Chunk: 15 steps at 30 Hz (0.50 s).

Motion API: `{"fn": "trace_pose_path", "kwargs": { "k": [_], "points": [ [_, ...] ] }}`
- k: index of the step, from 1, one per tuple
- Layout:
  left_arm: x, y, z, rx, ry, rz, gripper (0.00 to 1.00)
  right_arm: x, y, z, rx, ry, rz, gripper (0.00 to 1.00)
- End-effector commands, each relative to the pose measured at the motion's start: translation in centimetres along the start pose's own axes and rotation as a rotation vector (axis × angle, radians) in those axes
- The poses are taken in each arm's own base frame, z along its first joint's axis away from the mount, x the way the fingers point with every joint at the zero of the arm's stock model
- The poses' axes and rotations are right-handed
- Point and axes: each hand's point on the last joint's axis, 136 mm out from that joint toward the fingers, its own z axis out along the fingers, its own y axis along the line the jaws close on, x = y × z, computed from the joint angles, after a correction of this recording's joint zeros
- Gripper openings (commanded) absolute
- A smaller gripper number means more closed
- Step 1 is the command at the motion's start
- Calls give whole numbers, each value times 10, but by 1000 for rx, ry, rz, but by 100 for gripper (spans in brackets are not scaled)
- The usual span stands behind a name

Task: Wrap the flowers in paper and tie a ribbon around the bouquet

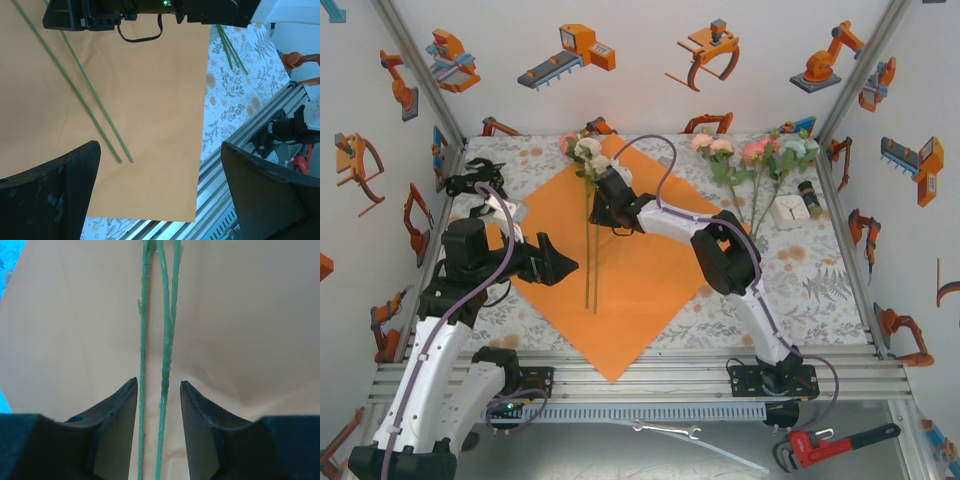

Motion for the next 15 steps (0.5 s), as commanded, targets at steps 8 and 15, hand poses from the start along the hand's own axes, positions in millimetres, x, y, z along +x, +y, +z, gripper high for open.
{"fn": "trace_pose_path", "kwargs": {
  "k": [8, 15],
  "points": [
    [-6, -9, -5, 29, -17, 39, 97, -96, -33, -118, 47, -198, -133, 50],
    [-11, -43, -11, 221, -54, 79, 97, -138, -170, -179, 284, -204, -151, 50]
  ]
}}
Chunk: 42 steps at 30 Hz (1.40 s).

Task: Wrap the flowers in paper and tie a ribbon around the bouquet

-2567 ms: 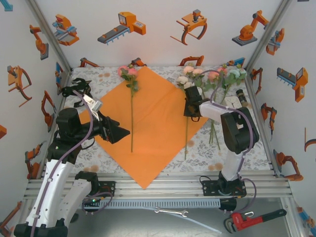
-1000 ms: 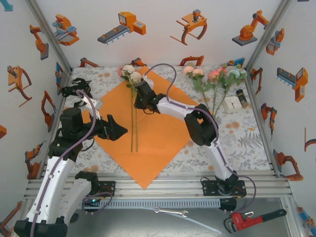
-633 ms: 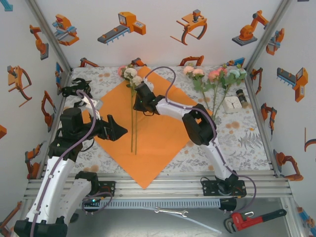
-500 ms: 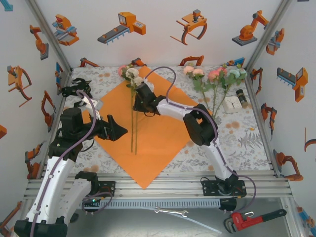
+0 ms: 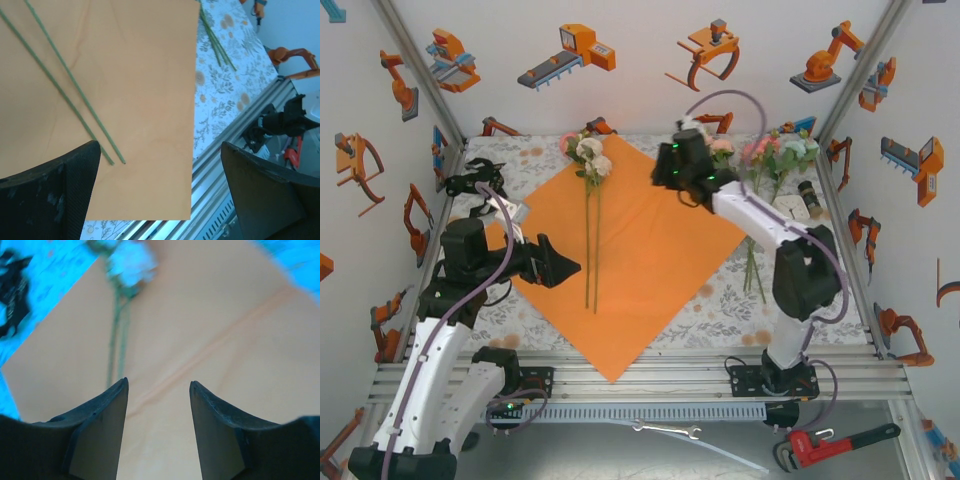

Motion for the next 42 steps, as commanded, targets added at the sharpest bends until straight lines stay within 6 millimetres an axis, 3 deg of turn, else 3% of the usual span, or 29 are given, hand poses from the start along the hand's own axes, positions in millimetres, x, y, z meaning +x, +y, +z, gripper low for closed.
{"fn": "trace_pose_path", "kwargs": {
  "k": [1, 4, 9, 15, 25, 31, 34, 37, 42],
  "points": [
    [-9, -27, -6, 128, -47, 63, 97, 9, -77, -4, 152, 90, -96, 50],
    [-9, -27, -7, 129, -54, 66, 97, 10, -130, -2, 239, 149, -135, 49],
    [-8, -24, -5, 120, -48, 53, 97, 19, -195, 18, 363, 280, -206, 47],
    [-8, -21, -5, 100, -48, 54, 97, 36, -230, 44, 369, 384, -206, 40],
    [-7, -18, -3, 85, -42, 46, 97, 67, -244, 77, 343, 493, -192, 28],
    [-7, -16, -3, 77, -41, 45, 97, 78, -244, 81, 327, 525, -168, 29],
    [-7, -15, -3, 73, -41, 44, 97, 74, -239, 78, 308, 519, -155, 35],
    [-6, -14, -2, 72, -36, 40, 97, 56, -236, 68, 328, 481, -147, 35],
    [-6, -13, -1, 68, -33, 36, 97, 36, -209, 58, 225, 415, -88, 36]
  ]
}}
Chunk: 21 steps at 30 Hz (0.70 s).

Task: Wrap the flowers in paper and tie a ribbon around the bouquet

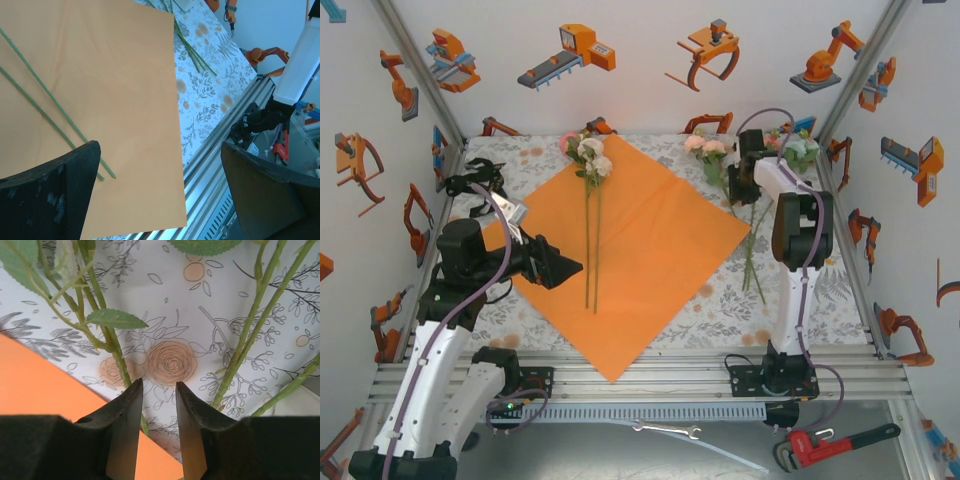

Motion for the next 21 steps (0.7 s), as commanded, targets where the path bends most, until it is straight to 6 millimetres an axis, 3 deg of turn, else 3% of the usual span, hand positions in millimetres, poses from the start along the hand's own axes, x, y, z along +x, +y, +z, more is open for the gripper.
{"fn": "trace_pose_path", "kwargs": {
  "k": [1, 13, 21],
  "points": [
    [1, -2, 0, 8, 2, 4, 97, -22, 16, -38, -95, -77, 46, 36],
    [0, -3, -1, 8, -2, 10, 97, -13, 23, 0, -81, -1, 43, 42],
    [0, -2, -2, -1, -6, 12, 97, -1, 20, 18, -29, 64, 15, 31]
  ]
}}
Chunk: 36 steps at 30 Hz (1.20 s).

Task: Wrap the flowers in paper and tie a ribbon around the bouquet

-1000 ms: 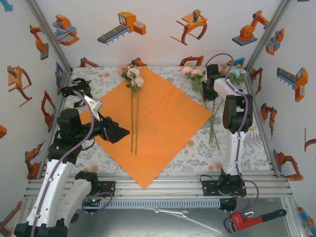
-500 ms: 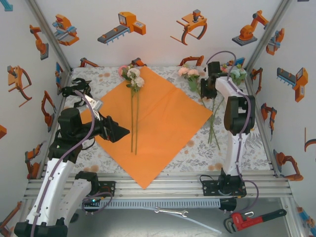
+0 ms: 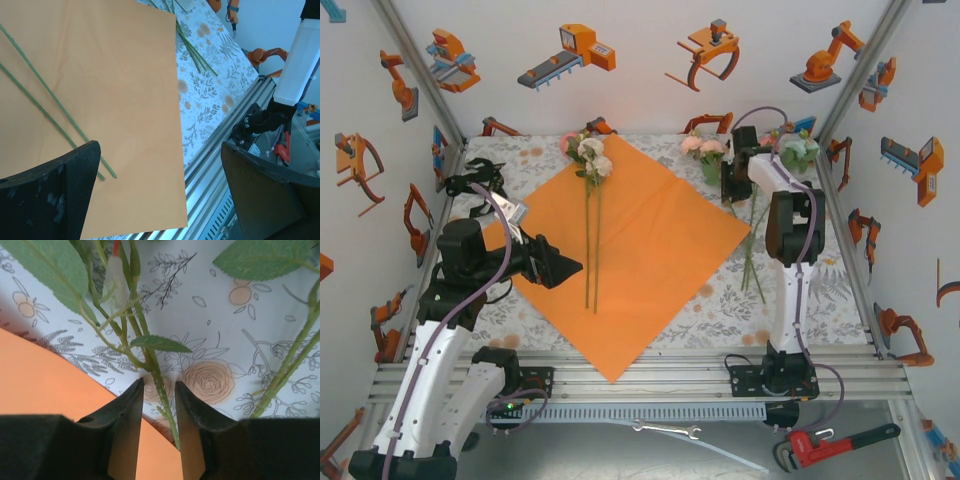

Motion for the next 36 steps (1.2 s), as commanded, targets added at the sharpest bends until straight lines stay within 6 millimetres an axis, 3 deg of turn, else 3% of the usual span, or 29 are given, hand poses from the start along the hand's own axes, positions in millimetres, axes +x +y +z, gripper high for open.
{"fn": "trace_pose_path", "kwargs": {
  "k": [1, 7, 12, 19, 26, 29, 32, 36],
  "points": [
    [0, -3, -2, 6, -4, 11, 97, 9, -2, 5, 32, 51, -15, 27],
    [0, -4, -3, 7, -7, 13, 97, 12, -1, 6, 34, 66, -22, 14],
    [0, -3, -3, -1, -9, 14, 97, -4, -3, -14, 69, 13, -73, 6],
    [0, -1, -4, -16, -13, 16, 97, -51, -10, -98, 147, -214, -91, 0],
    [0, -4, -4, -1, -10, 20, 97, -80, -1, -197, 166, -458, -67, 0],
    [0, -11, -3, 43, -4, 24, 97, -85, 20, -233, 70, -535, -22, 0],
    [-1, -17, -3, 79, -5, 31, 97, -85, 49, -253, -110, -571, 94, 0],
    [-1, -23, -3, 114, -3, 35, 97, -80, 103, -244, -303, -548, 199, 0]
  ]
}}
